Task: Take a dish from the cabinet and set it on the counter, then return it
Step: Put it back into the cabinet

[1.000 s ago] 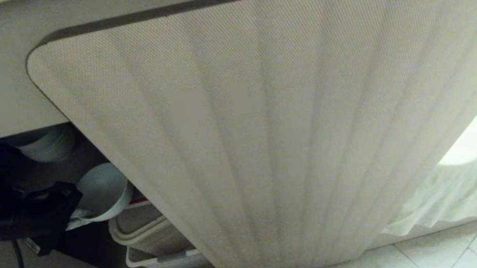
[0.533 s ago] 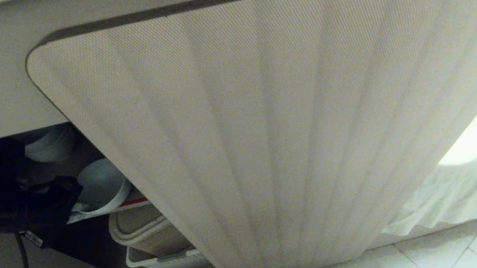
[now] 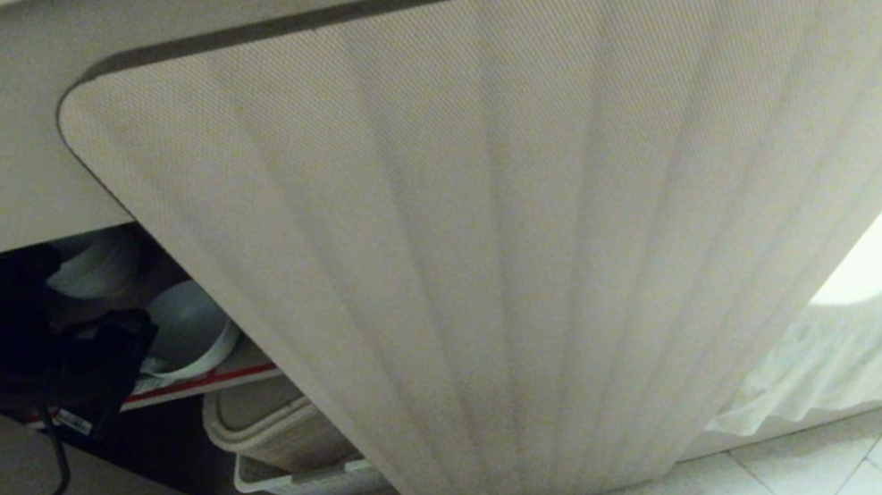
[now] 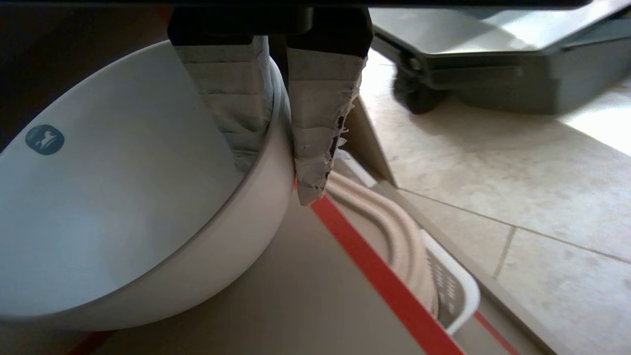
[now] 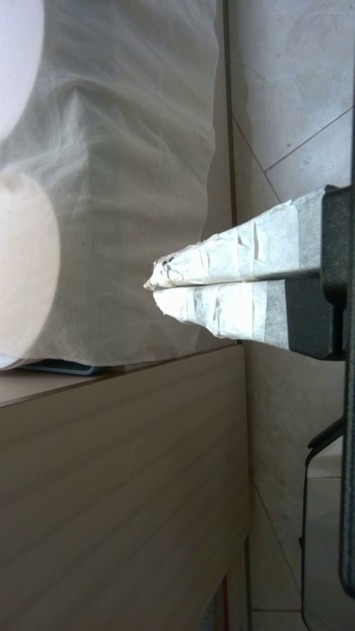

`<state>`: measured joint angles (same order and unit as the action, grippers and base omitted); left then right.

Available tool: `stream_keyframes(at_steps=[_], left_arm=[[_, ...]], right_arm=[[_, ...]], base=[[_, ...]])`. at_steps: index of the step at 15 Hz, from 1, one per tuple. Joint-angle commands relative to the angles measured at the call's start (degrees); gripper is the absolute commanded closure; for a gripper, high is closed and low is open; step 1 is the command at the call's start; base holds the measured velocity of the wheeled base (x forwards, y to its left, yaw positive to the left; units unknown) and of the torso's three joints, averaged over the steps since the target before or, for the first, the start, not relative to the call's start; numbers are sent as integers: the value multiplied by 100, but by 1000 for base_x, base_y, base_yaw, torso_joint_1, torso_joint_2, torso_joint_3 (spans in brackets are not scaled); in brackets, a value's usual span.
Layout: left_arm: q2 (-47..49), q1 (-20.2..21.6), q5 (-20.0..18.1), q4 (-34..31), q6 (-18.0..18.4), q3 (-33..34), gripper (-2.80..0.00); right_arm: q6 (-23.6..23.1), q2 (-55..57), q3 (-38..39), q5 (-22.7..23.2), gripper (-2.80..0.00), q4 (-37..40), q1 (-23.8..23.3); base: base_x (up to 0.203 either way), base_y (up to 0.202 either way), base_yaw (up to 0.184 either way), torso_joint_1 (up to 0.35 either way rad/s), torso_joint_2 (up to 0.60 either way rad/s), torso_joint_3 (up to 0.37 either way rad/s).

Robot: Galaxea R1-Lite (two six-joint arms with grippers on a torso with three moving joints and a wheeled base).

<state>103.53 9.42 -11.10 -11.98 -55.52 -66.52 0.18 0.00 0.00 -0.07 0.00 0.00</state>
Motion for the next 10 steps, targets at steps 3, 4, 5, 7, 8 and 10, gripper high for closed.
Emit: stream_keyframes(at_steps=[3, 4, 5, 7, 8, 10], left_arm=[[183, -59, 8, -6, -117, -236, 0], [219, -63, 36, -6, -141, -265, 0], [237, -72, 81, -6, -152, -286, 0], [299, -115, 187, -6, -196, -362, 0], [323, -124, 188, -6, -197, -386, 0], [343, -124, 196, -6, -275, -441, 0]], right_arm=[[-1, 0, 0, -1, 0, 0, 0], [-1, 0, 0, -1, 0, 0, 1], [-1, 0, 0, -1, 0, 0, 1], [-1, 0, 0, -1, 0, 0, 0], [-1, 0, 0, -1, 0, 0, 0], [-1, 0, 0, -1, 0, 0, 1]], base=[[0, 0, 0, 0, 0, 0], [0, 0, 0, 0, 0, 0], [0, 0, 0, 0, 0, 0], [0, 0, 0, 0, 0, 0], [0, 0, 0, 0, 0, 0], [0, 0, 0, 0, 0, 0]])
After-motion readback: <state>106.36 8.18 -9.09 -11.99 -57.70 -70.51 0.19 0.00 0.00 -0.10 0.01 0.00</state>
